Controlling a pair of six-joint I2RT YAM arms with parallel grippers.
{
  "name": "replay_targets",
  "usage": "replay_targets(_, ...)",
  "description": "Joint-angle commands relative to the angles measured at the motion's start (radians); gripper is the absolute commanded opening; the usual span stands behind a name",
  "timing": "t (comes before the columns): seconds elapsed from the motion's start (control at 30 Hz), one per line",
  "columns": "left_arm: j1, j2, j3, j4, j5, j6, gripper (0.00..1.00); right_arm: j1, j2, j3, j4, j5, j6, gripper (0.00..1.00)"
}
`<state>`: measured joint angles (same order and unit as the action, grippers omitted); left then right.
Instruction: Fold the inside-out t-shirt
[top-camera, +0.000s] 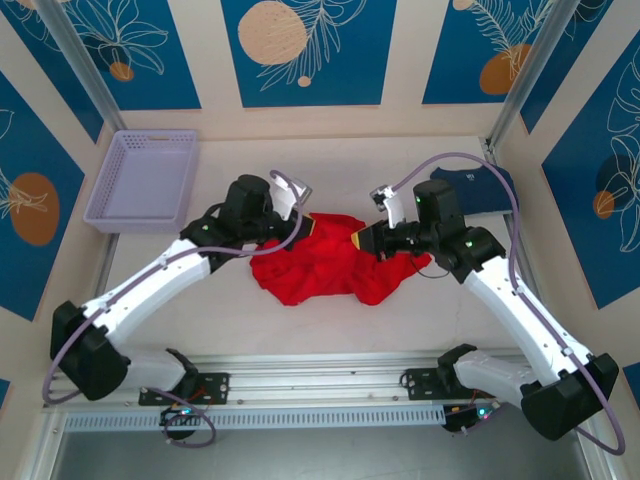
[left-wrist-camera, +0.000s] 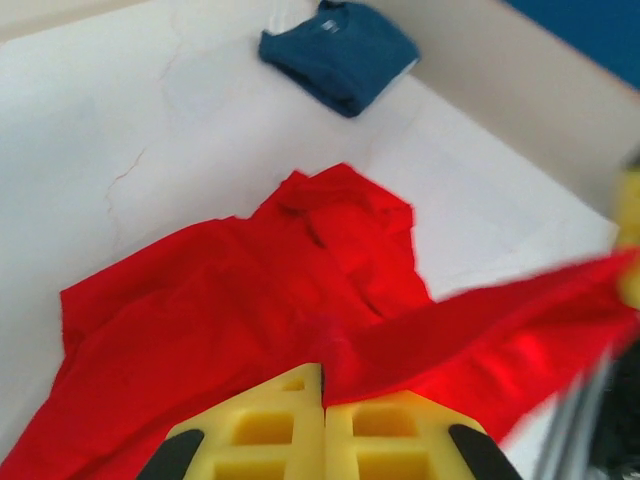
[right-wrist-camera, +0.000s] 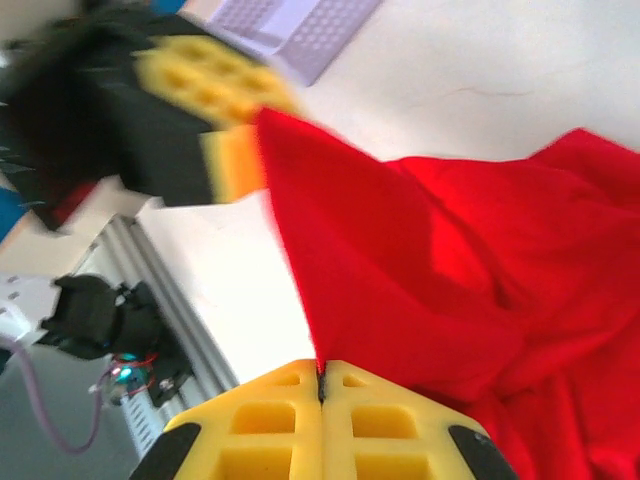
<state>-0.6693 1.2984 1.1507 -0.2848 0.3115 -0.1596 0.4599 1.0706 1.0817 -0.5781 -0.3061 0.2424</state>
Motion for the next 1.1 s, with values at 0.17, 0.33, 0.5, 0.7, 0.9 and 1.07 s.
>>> replay_targets(0.17,0.005,-0.137,-0.036,0.042,0.06,-0.216,0.0,0.061,0.135,0.121,-0.105,0.381,0.035,0.14)
replay_targets(0.33,0.005,-0.132,-0.027,0.007,-0.031,-0.234,0.0,0.109,0.088,0.084,-0.091,0.349,-0.001,0.28)
replay_targets(0.5,0.005,-0.124,-0.025,0.006,-0.045,-0.238,0.0,0.2,0.004,-0.004,-0.057,0.35,-0.048,0.35)
replay_targets(0.7,0.005,-0.126,-0.026,0.004,-0.048,-0.236,0.0,0.299,0.011,-0.057,0.026,0.367,-0.098,0.4)
replay_targets(0.9,0.005,-0.131,-0.028,0.002,-0.045,-0.232,0.0,0.336,0.1,-0.007,0.036,0.444,-0.155,0.39)
replay_targets(1.07,0.006,-0.133,-0.031,-0.001,-0.043,-0.224,0.0,0.337,0.132,0.015,0.035,0.514,-0.166,0.39)
